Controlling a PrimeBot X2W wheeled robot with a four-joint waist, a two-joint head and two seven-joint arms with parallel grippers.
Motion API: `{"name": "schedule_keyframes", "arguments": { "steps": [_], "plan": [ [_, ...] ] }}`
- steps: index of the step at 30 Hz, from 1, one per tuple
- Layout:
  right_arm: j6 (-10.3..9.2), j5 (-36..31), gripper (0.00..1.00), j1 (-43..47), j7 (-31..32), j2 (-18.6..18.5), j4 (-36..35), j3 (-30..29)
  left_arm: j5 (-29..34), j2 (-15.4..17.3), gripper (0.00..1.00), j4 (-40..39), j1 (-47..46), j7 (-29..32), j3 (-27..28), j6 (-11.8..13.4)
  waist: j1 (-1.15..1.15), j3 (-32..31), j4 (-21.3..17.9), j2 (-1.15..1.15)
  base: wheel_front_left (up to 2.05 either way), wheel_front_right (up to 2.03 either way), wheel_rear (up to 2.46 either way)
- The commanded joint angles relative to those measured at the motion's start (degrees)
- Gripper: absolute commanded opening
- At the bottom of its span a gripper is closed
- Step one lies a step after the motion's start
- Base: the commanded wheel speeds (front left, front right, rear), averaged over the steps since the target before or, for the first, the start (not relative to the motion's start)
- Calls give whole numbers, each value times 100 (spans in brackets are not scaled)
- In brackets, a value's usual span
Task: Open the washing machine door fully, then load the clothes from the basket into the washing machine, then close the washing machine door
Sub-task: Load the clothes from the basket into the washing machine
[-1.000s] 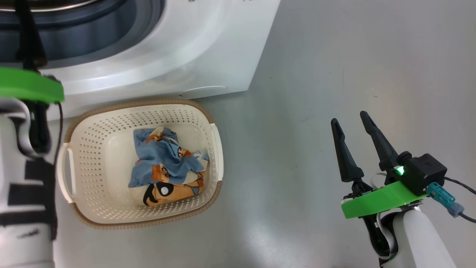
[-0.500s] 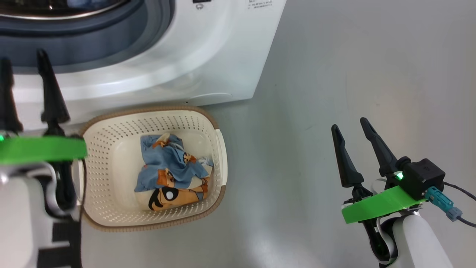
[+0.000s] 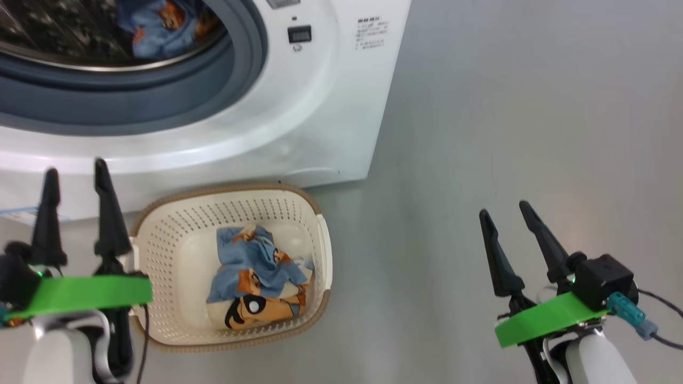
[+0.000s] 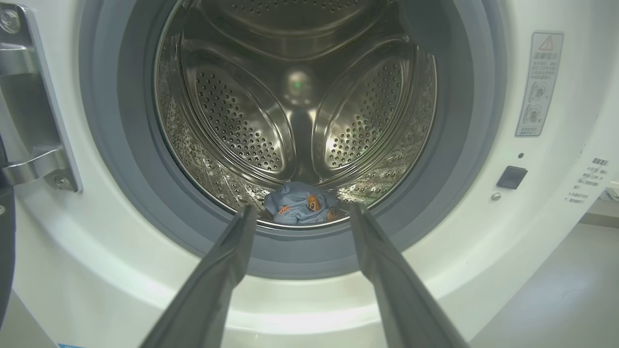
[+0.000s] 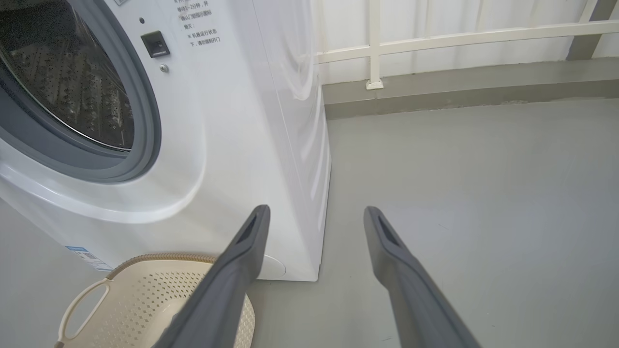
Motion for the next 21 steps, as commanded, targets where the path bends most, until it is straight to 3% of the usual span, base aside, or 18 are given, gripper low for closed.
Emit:
{"name": "schedule_keyframes", "arguments": {
  "steps": [1, 8, 21],
  "plan": [
    [9, -56, 100, 106, -27, 8, -106, 127, 37, 95, 100, -198, 110, -29, 128, -9, 0, -222, 49, 0, 0, 0, 0],
    [9, -181, 100, 390, -27, 8, -114, 65, -117, 81, 100, -210, 649, -29, 63, 12, 0, -713, 101, 0, 0, 0, 0],
    [9, -373, 100, 969, -27, 8, -257, -75, -126, 79, 100, -430, 1658, -29, -126, 360, 0, -1542, 89, 0, 0, 0, 0]
  ]
}}
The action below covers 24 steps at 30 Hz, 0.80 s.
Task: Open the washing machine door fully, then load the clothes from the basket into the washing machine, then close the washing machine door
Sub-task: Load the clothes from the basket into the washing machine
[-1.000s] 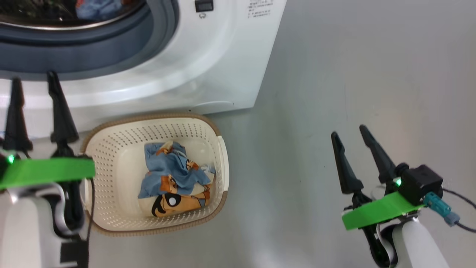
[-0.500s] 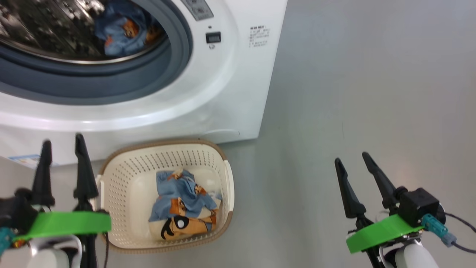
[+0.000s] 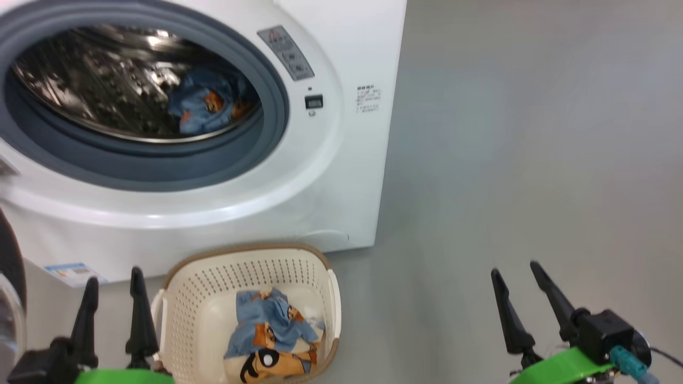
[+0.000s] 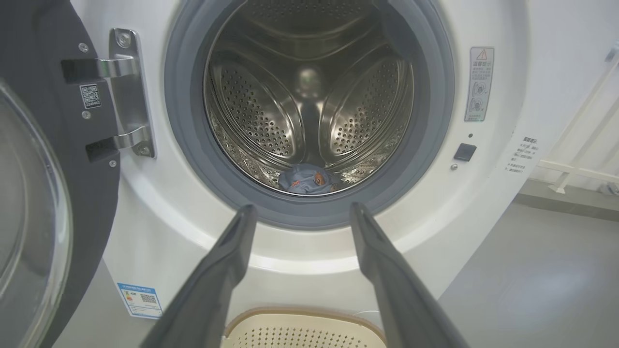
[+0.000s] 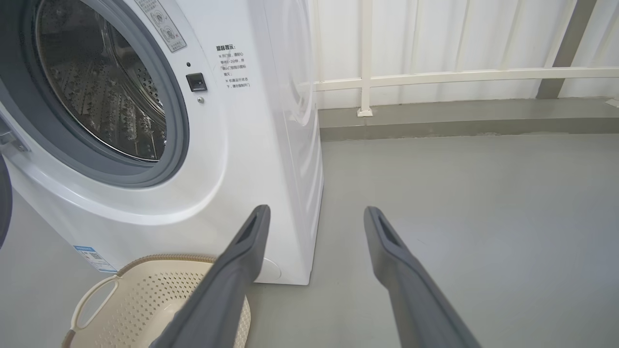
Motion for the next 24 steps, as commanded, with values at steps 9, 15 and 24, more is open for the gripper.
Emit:
{"name": "schedule_keyframes", "arguments": {
  "steps": [9, 15, 24],
  "plan": [
    [9, -116, 100, 299, -27, 0, -214, 86, 41, 90, 100, -420, 575, -30, 46, 270, 0, -680, 26, 0, 0, 0, 0],
    [9, -141, 100, 437, -27, 0, -268, 66, 71, 90, 100, -459, 834, -30, -9, 307, 0, -818, 67, 0, 0, 0, 0],
    [9, -178, 100, 480, -27, 0, -288, 44, 103, 90, 100, -454, 916, -30, -79, 322, 0, -905, 87, 0, 0, 0, 0]
  ]
}}
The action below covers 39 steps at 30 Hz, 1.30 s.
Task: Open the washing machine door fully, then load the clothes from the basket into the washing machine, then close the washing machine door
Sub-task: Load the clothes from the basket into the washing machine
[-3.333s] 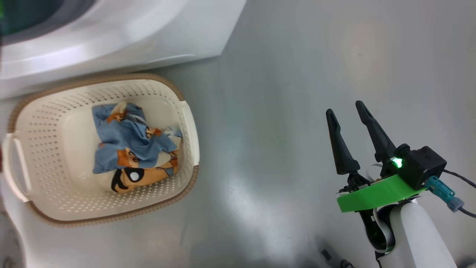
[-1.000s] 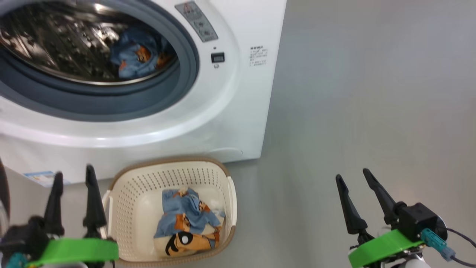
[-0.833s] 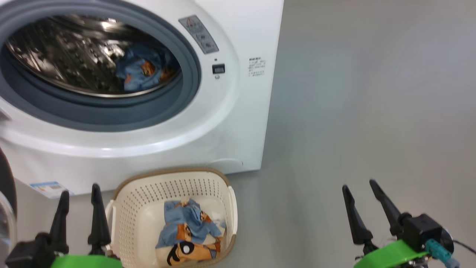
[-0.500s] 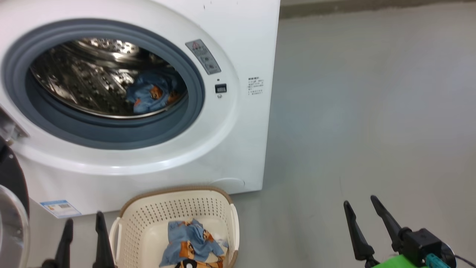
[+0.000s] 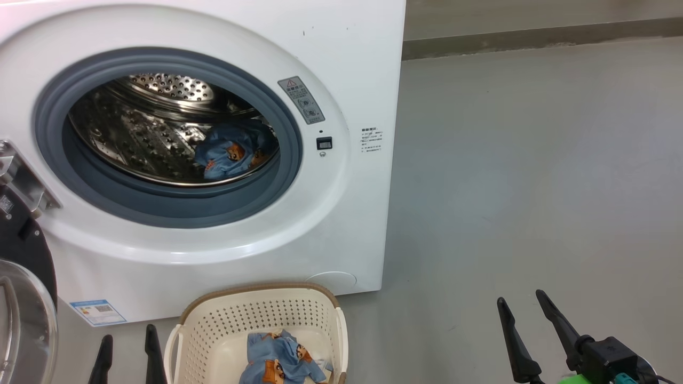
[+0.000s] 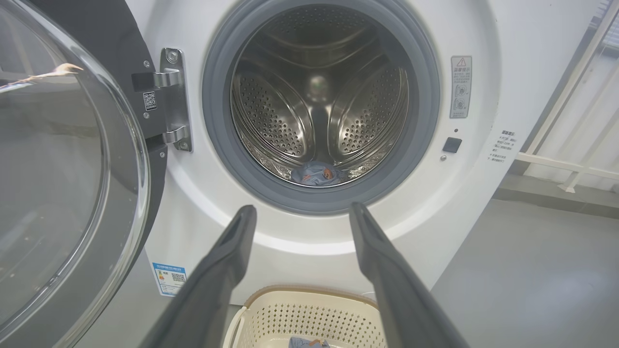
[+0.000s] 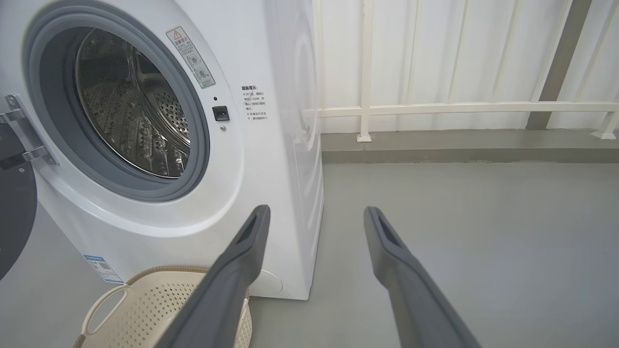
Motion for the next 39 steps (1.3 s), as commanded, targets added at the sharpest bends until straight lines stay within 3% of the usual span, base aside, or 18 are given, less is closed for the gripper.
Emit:
{"name": "schedule_keyframes", "arguments": {
  "steps": [1, 29, 39],
  "plan": [
    [9, -53, 100, -59, -27, -21, -161, 107, 52, 67, 100, -151, -113, -32, 146, 30, 0, -12, 4, 0, 0, 0, 0],
    [9, -42, 100, -47, -27, -21, -128, 50, 70, 66, 100, -69, -128, -32, 110, -15, 0, -58, 50, 0, 0, 0, 0],
    [9, -13, 100, -36, -27, -21, -93, 113, -12, 66, 100, 79, -152, -32, 113, -14, 0, 227, 58, 0, 0, 0, 0]
  ]
}}
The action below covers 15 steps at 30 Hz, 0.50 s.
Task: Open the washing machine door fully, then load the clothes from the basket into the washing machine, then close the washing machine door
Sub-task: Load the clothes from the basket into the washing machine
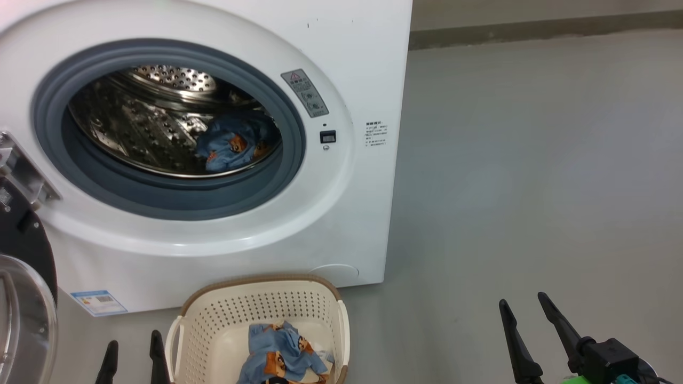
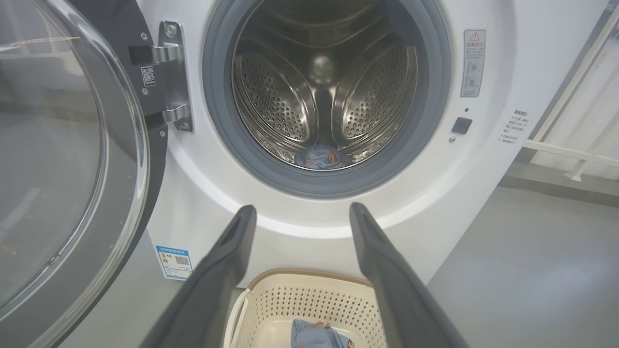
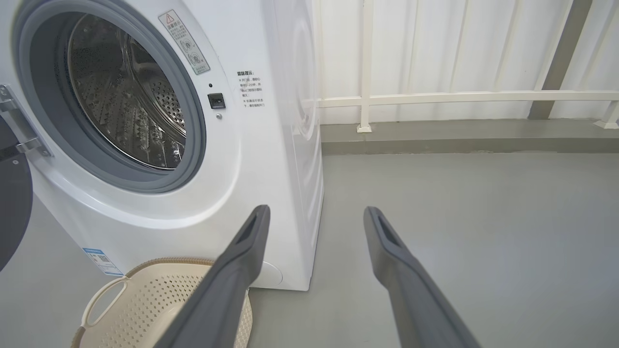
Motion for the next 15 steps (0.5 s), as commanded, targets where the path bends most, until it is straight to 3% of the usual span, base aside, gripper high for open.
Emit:
{"name": "schedule_keyframes", "arguments": {
  "steps": [1, 15],
  "plan": [
    [9, -11, 100, -70, -27, -27, -121, 174, -9, 63, 100, -76, -164, -32, 188, -5, 0, 109, 1, 0, 0, 0, 0],
    [9, -22, 100, -544, -27, -27, -286, 267, -221, 63, 100, 405, -829, -32, 40, -208, 0, 1484, -114, 0, 0, 0, 0]
  ]
}}
